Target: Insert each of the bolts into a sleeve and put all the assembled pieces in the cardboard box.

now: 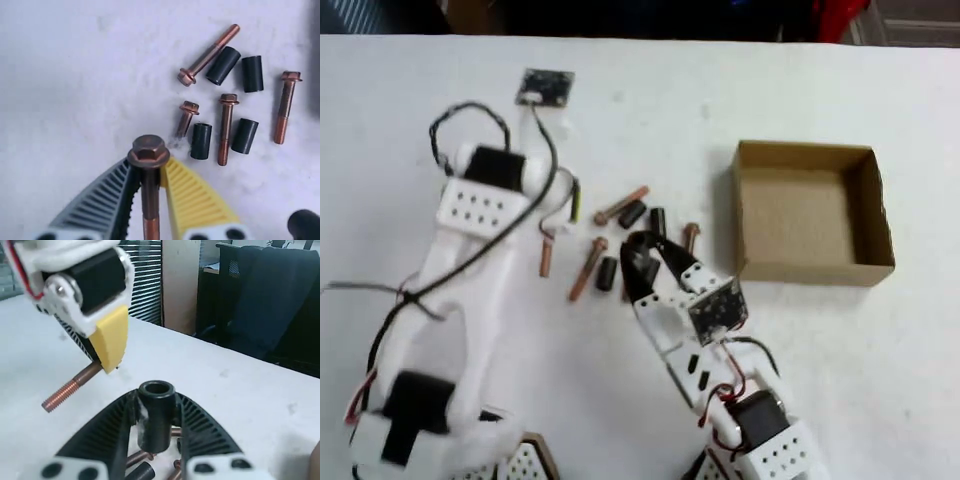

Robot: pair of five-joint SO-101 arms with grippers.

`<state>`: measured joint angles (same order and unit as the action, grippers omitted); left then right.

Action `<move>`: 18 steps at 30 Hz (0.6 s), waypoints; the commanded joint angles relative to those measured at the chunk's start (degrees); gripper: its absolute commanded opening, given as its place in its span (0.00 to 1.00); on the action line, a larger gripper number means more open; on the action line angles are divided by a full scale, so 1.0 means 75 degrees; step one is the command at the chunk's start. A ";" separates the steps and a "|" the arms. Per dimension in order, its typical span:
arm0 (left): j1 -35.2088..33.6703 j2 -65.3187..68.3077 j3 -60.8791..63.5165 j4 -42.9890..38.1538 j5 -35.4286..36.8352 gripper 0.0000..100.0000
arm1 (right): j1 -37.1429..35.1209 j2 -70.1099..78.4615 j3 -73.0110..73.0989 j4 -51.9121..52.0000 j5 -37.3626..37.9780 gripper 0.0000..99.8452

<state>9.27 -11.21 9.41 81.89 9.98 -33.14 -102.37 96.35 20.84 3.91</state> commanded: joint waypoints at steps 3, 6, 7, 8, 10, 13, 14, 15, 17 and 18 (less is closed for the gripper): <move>0.0346 -0.1916 0.1536 -0.1688 -0.0668 0.02 | -0.0006 -0.0100 0.0070 -0.0193 -0.0375 0.02; 0.0334 -0.2819 0.2356 -0.2813 -0.0762 0.02 | -0.0006 -0.0088 0.0070 -0.0135 -0.0375 0.02; 0.0334 -0.3112 0.2614 -0.3212 -0.0738 0.02 | -0.0006 -0.0088 0.0070 -0.0018 -0.0375 0.02; 0.0346 -0.3405 0.2907 -0.3622 -0.0715 0.02 | -0.0006 -0.0088 0.0070 0.0100 -0.0375 0.02; 0.0358 -0.3956 0.3481 -0.4466 -0.0703 0.02 | -0.0006 -0.0088 0.0070 0.0240 -0.0375 0.02; 0.0358 -0.4718 0.4314 -0.5873 -0.0703 0.02 | -0.0018 -0.0088 0.0070 0.0311 -0.0375 0.02; 0.0358 -0.4952 0.4595 -0.6318 -0.0703 0.02 | -0.0041 -0.0088 0.0070 0.0369 -0.0375 0.02; 0.0381 -0.5175 0.4888 -0.6799 -0.0692 0.02 | -0.0041 -0.0088 0.0070 0.0428 -0.0375 0.02; 0.0545 -0.5609 0.5474 -0.7584 -0.0692 0.02 | -0.0041 -0.0088 0.0070 0.0475 -0.0387 0.02; 0.0662 -0.5820 0.5767 -0.7877 -0.0692 0.02 | -0.0041 -0.0088 0.0070 0.0475 -0.0387 0.02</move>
<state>11.91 -48.92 49.23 32.40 5.23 -33.05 -102.37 96.35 24.35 1.54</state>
